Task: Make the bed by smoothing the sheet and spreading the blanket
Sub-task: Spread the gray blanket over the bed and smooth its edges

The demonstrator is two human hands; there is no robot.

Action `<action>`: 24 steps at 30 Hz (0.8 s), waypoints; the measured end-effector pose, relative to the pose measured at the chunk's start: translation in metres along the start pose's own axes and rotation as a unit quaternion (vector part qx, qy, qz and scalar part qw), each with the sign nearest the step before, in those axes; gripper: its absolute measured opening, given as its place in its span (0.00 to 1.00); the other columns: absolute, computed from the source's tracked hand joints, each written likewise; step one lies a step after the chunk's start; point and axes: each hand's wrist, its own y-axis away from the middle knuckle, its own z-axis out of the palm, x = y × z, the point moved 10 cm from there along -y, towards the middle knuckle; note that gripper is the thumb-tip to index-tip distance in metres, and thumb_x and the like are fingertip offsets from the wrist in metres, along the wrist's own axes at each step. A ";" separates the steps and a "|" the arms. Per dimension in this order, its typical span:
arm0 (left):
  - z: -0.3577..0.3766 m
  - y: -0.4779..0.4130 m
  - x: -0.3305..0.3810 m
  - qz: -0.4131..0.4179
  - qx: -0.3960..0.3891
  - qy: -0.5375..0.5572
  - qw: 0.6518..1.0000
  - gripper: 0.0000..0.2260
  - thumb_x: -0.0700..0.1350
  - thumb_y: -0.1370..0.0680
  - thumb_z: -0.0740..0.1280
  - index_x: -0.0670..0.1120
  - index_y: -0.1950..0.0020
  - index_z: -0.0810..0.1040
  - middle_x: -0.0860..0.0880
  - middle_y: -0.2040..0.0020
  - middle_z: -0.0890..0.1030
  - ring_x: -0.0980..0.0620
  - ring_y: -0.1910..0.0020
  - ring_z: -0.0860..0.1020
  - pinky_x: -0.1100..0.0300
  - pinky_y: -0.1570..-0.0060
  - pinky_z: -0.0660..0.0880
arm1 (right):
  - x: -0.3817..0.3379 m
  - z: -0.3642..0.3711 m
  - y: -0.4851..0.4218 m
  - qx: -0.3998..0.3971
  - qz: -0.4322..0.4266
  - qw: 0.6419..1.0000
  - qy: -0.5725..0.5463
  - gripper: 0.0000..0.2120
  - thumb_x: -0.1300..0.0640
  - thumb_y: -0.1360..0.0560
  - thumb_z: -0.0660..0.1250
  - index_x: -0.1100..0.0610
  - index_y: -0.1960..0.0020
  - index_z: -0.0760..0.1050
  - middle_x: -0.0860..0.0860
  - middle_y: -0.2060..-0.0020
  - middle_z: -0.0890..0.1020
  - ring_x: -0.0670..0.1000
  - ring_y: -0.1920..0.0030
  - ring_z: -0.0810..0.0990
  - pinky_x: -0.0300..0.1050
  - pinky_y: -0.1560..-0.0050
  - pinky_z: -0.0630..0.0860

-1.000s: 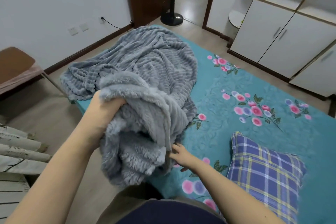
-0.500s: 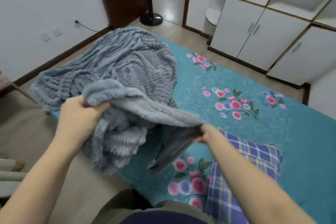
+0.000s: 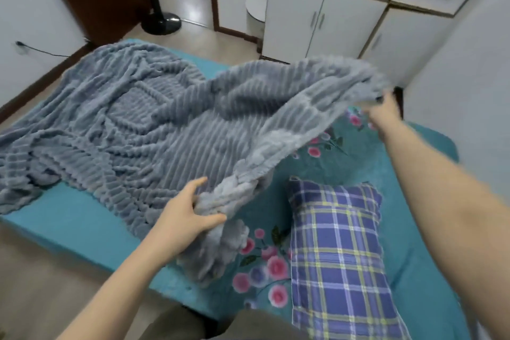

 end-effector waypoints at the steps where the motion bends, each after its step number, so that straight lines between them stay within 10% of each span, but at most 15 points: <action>1: 0.014 -0.001 -0.012 -0.010 -0.014 0.002 1.000 0.38 0.57 0.35 0.78 0.59 0.28 0.64 0.53 0.32 0.72 0.56 0.35 0.70 0.61 0.48 0.70 | 0.040 0.006 0.014 -0.023 0.013 0.998 0.057 0.25 0.65 0.26 0.68 0.57 0.30 0.68 0.56 0.53 0.80 0.46 0.67 0.76 0.37 0.73 0.68; 9: 0.087 -0.004 -0.070 -0.086 -0.088 -0.066 0.990 0.21 0.49 0.26 0.72 0.47 0.35 0.75 0.51 0.44 0.82 0.51 0.44 0.79 0.51 0.43 0.76 | 0.344 0.020 0.161 -0.183 0.264 0.910 0.262 0.43 0.53 0.27 0.73 0.59 0.22 0.51 0.61 0.24 0.59 0.61 0.26 0.61 0.55 0.28 0.63; 12: 0.105 -0.008 -0.070 -0.100 -0.106 -0.085 0.986 0.20 0.49 0.26 0.72 0.48 0.35 0.76 0.51 0.44 0.82 0.51 0.44 0.79 0.50 0.43 0.76 | 0.386 0.006 0.188 -0.153 0.268 0.908 0.283 0.54 0.43 0.31 0.74 0.53 0.21 0.39 0.58 0.22 0.45 0.62 0.23 0.49 0.61 0.26 0.55; 15: 0.125 -0.011 -0.066 -0.106 -0.126 -0.091 0.982 0.16 0.49 0.25 0.71 0.49 0.38 0.77 0.53 0.48 0.83 0.53 0.48 0.80 0.53 0.45 0.77 | 0.424 -0.014 0.207 -0.090 0.380 0.883 0.262 0.62 0.30 0.38 0.73 0.63 0.22 0.44 0.62 0.24 0.55 0.64 0.26 0.58 0.64 0.29 0.61; 20: 0.166 -0.006 -0.043 -0.074 -0.175 -0.077 0.979 0.09 0.47 0.26 0.72 0.54 0.46 0.81 0.58 0.55 0.85 0.60 0.54 0.82 0.66 0.55 0.76 | 0.418 -0.007 0.195 -0.051 0.243 0.883 0.398 0.23 0.42 0.20 0.57 0.60 0.38 0.73 0.59 0.42 0.78 0.59 0.41 0.76 0.55 0.43 0.75; 24: 0.186 -0.001 -0.013 -0.043 -0.210 -0.049 0.976 0.09 0.43 0.24 0.70 0.55 0.47 0.82 0.57 0.55 0.86 0.61 0.56 0.83 0.72 0.59 0.75 | 0.382 -0.018 0.176 0.038 0.149 0.933 0.324 0.15 0.55 0.18 0.54 0.57 0.40 0.77 0.62 0.51 0.82 0.62 0.51 0.80 0.51 0.52 0.75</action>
